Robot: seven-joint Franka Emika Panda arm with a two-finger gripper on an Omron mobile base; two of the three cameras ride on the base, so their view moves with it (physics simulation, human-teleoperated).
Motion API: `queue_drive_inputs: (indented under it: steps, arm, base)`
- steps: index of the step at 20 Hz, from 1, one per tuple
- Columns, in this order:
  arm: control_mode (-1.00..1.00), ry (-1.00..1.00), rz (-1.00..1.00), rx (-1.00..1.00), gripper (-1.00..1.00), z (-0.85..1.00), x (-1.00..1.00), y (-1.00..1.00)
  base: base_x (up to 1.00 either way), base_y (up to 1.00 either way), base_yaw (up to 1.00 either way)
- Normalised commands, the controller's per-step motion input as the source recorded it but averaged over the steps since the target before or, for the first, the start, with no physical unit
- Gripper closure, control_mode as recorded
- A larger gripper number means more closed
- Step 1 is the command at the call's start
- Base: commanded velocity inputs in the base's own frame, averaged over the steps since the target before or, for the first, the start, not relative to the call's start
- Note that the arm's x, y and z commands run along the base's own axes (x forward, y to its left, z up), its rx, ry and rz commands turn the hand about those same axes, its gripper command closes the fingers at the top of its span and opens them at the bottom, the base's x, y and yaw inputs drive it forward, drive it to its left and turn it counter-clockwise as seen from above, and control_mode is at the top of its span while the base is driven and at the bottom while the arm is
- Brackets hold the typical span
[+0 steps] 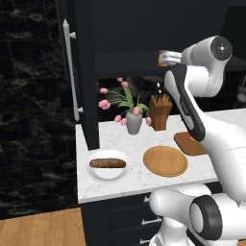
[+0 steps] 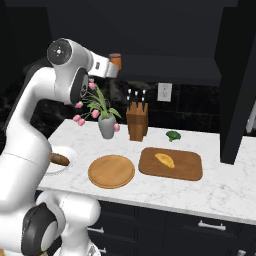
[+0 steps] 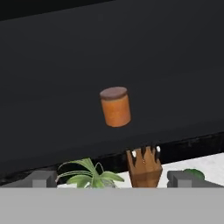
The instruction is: From the different types of pastries on the counter, select a croissant and place it on the cutting board. Then retrieve a jar of jam from the cabinet and place it alongside the croissant on the cutting board.
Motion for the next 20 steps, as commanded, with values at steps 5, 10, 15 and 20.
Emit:
queue_drive_inputs:
  steps: [5, 10, 15, 20]
  arm:
    - [-1.00, 0.00, 0.00, 0.00, -1.00, -0.18, 0.63, 0.00]
    - [-1.00, 0.00, 0.00, 0.00, -1.00, -0.05, 0.57, -0.07]
    - [-1.00, 0.00, 0.00, 0.00, -1.00, -0.03, 0.48, -0.07]
    - [-1.00, 0.00, 0.00, 0.00, -1.00, -0.14, 0.45, -0.04]
  base:
    - [0.00, 0.00, 0.00]
    - [0.00, 0.00, 0.00]
    - [0.00, 0.00, 0.00]
    - [0.00, 0.00, 0.00]
